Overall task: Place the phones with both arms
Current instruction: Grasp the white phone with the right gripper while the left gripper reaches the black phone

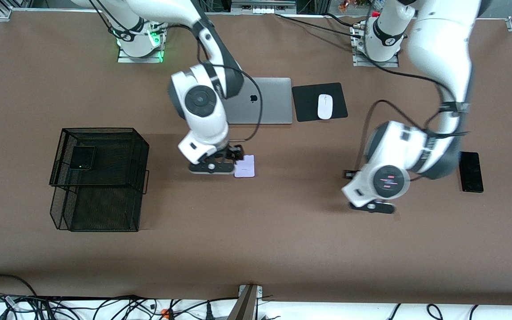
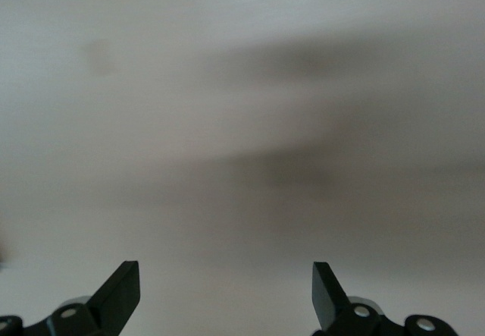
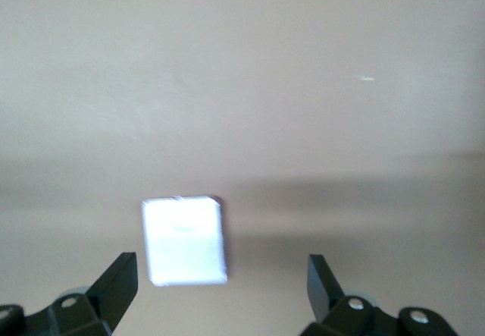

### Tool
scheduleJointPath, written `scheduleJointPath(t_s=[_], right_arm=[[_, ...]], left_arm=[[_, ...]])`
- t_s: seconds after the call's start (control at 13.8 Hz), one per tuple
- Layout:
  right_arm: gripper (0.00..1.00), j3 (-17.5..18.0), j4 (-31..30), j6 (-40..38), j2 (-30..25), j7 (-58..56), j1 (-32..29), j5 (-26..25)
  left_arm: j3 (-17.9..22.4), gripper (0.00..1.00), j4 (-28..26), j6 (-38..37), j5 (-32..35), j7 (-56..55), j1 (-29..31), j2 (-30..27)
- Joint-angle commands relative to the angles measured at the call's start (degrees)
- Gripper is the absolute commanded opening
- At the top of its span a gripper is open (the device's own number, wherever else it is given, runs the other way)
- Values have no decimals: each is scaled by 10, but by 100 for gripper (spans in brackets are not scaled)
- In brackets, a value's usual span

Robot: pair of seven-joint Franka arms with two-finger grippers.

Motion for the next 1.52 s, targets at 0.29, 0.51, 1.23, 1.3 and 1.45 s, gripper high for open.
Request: scheduleJointPath(t_s=[0.29, 0.51, 1.23, 1.3, 1.45], right_arm=[[99, 26, 24, 102, 83, 17, 7, 31], [99, 26, 22, 115, 96, 20, 15, 31], [99, 37, 18, 143, 117, 15, 18, 30], [99, 37, 18, 143, 118, 11, 18, 28], [99, 37, 18, 143, 118, 11, 18, 21]], left_arm=[[-10, 100, -225, 157, 13, 169, 158, -150], [-13, 100, -253, 205, 12, 248, 238, -160], [-14, 100, -376, 471, 2, 258, 400, -127], [-15, 100, -376, 483, 2, 259, 414, -118], [-15, 100, -376, 509, 2, 261, 429, -100]])
